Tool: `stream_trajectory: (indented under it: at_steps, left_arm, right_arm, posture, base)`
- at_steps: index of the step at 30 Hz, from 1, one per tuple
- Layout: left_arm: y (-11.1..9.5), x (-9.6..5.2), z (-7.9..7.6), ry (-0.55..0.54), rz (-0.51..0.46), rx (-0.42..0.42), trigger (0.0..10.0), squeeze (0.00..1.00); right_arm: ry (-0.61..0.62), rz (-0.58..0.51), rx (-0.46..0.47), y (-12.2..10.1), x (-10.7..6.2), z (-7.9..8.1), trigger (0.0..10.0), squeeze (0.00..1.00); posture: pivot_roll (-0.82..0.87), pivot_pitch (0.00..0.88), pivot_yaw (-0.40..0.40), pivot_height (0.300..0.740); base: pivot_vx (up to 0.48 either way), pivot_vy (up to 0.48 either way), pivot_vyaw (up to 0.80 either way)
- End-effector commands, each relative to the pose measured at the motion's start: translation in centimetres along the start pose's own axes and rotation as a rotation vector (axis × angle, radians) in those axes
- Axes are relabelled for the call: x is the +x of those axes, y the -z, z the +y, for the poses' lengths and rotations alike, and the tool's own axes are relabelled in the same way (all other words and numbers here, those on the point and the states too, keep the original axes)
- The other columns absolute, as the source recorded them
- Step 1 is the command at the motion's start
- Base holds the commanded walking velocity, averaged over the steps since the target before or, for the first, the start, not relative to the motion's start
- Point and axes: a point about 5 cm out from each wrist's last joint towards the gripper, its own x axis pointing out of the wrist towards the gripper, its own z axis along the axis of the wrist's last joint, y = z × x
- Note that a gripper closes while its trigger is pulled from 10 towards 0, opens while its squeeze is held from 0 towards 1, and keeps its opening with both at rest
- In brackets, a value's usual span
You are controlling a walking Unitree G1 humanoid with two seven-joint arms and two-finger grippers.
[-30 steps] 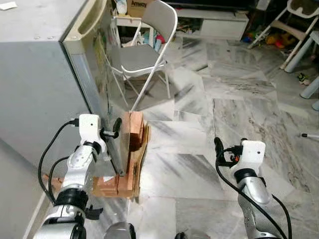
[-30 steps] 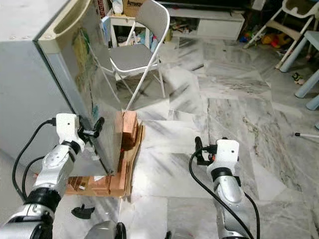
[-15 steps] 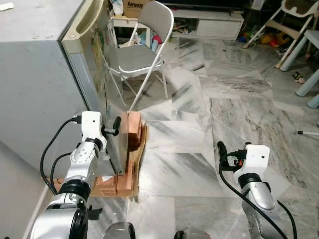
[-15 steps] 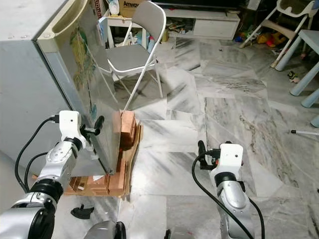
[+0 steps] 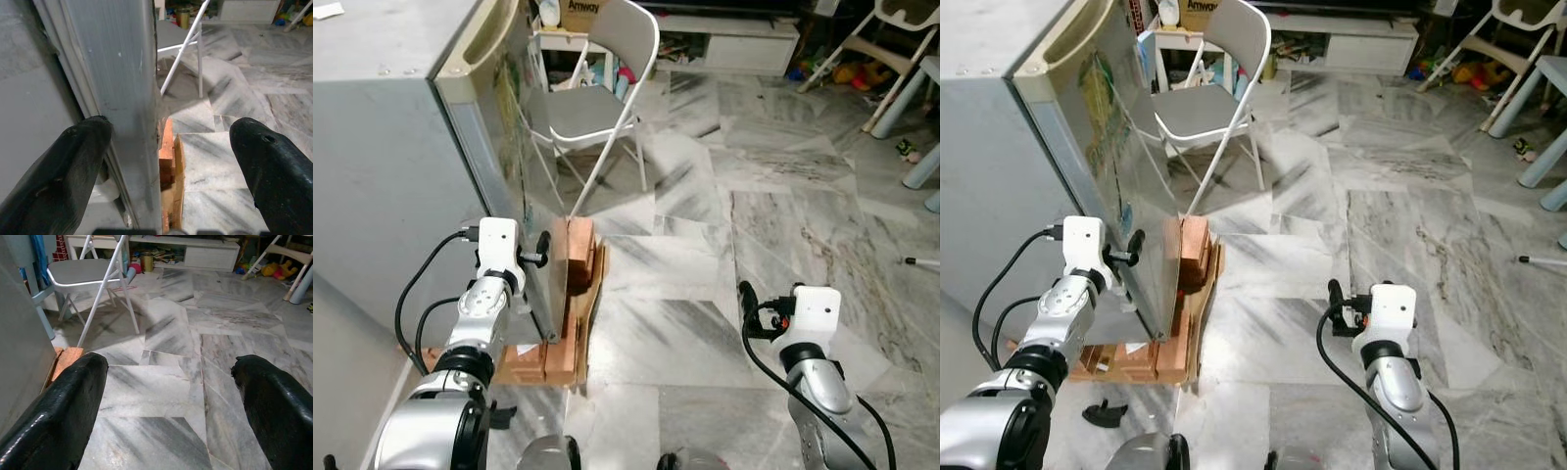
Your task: Restocking fridge
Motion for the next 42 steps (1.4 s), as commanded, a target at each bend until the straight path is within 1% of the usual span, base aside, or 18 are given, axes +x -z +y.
stream_trajectory:
  at_steps: [1,5,13,16,18,19,20,21,22,25,27,29,30,33,35,40,41,42]
  left_arm:
    - [-0.6,0.4,-0.1,0.006,-0.005,0.009,10.0,0.0]
    - [-1.1,0.7,-0.4,0.015,-0.015,0.006,10.0,0.0]
    - [-3.0,1.7,-3.8,0.153,-0.068,0.051,10.0,0.0]
    - [-4.9,2.3,-7.4,0.296,-0.124,0.086,10.0,0.0]
    - [-5.9,2.1,-10.4,0.426,-0.173,0.114,10.0,0.0]
    - [-6.3,1.4,-13.1,0.55,-0.212,0.122,10.0,0.0]
    - [-6.3,1.4,-13.1,0.55,-0.212,0.122,10.0,0.0]
    - [-6.5,1.0,-14.5,0.616,-0.232,0.125,10.0,0.0]
    - [-7.1,-0.6,-18.1,0.795,-0.29,0.104,10.0,0.0]
    - [-8.5,-2.6,-21.9,0.942,-0.367,0.06,10.0,0.0]
    - [-8.6,-2.5,-22.0,0.941,-0.364,0.057,10.0,0.0]
    - [-8.3,-1.3,-20.5,0.866,-0.332,0.075,10.0,0.0]
    - [-8.3,-1.3,-20.5,0.866,-0.332,0.075,10.0,0.0]
    - [-7.5,0.2,-16.8,0.748,-0.279,0.075,10.0,0.0]
    - [-6.4,0.7,-13.3,0.668,-0.243,0.091,10.0,0.0]
    - [-4.3,0.3,-7.9,0.531,-0.206,0.106,10.0,0.0]
    - [-3.4,-0.2,-6.0,0.468,-0.197,0.116,10.0,0.0]
    - [-3.4,-0.2,-6.0,0.468,-0.197,0.116,10.0,0.0]
  right_arm:
    - [0.006,-0.018,-0.002,-0.5,0.1,0.0,10.0,0.0]
    - [0.008,-0.016,0.0,-0.5,0.1,0.0,10.0,0.0]
    - [0.0,-0.007,0.0,-0.4,0.3,0.1,10.0,0.0]
    - [0.021,0.098,-0.115,1.1,0.0,-0.7,10.0,0.0]
    - [0.058,0.155,-0.125,2.2,-0.4,-1.7,10.0,0.0]
    - [0.072,0.171,-0.112,2.5,-0.5,-2.0,10.0,0.0]
    - [0.072,0.171,-0.112,2.5,-0.5,-2.0,10.0,0.0]
    - [0.077,0.179,-0.107,2.5,-0.6,-2.1,10.0,0.0]
    - [0.079,0.18,-0.1,2.6,-0.6,-2.1,10.0,0.0]
    - [0.063,0.173,-0.101,2.5,-0.4,-1.7,10.0,0.0]
    - [0.06,0.173,-0.101,2.6,-0.3,-1.6,10.0,0.0]
    - [0.054,0.177,-0.1,2.6,-0.2,-1.4,10.0,0.0]
    - [0.054,0.177,-0.1,2.6,-0.2,-1.4,10.0,0.0]
    - [0.054,0.178,-0.092,2.6,-0.1,-1.3,10.0,0.0]
    - [0.059,0.168,-0.081,2.6,-0.1,-1.4,10.0,0.0]
    - [0.068,0.126,-0.08,1.7,0.3,-1.2,10.0,0.0]
    - [0.043,0.099,-0.048,1.1,0.5,-0.7,10.0,0.0]
    - [0.043,0.099,-0.048,1.1,0.5,-0.7,10.0,0.0]
  posture:
    - [-0.05,0.044,-0.008,0.74]
    - [-0.05,0.044,-0.007,0.74]
    - [-0.04,0.036,-0.015,0.74]
    - [-0.04,0.029,-0.019,0.74]
    - [-0.04,0.026,-0.018,0.74]
    - [-0.04,0.025,-0.016,0.74]
    - [-0.04,0.025,-0.016,0.74]
    - [-0.04,0.025,-0.015,0.74]
    - [-0.04,0.023,-0.013,0.74]
    - [-0.04,0.018,-0.01,0.74]
    - [-0.04,0.016,-0.01,0.74]
    - [-0.04,0.013,-0.009,0.74]
    - [-0.04,0.013,-0.009,0.74]
    - [-0.03,0.012,-0.005,0.74]
    - [-0.02,0.015,-0.001,0.74]
    - [-0.01,0.025,0.001,0.74]
    - [-0.01,0.026,0.001,0.74]
    - [-0.01,0.026,0.001,0.74]
  base:
    - [0.0,0.0,0.0]
    - [0.0,0.0,0.0]
    - [0.0,0.0,0.0]
    - [0.0,0.0,0.0]
    - [0.0,0.0,0.0]
    - [0.0,0.0,0.0]
    - [0.0,0.0,0.0]
    - [0.0,0.0,0.0]
    - [0.0,0.0,0.0]
    - [0.0,0.0,0.0]
    - [0.0,0.0,0.0]
    - [0.0,0.0,0.0]
    - [0.0,0.0,0.0]
    - [0.0,0.0,0.0]
    - [0.0,0.0,0.0]
    - [0.0,0.0,0.0]
    - [0.0,0.0,0.0]
    - [0.0,0.0,0.0]
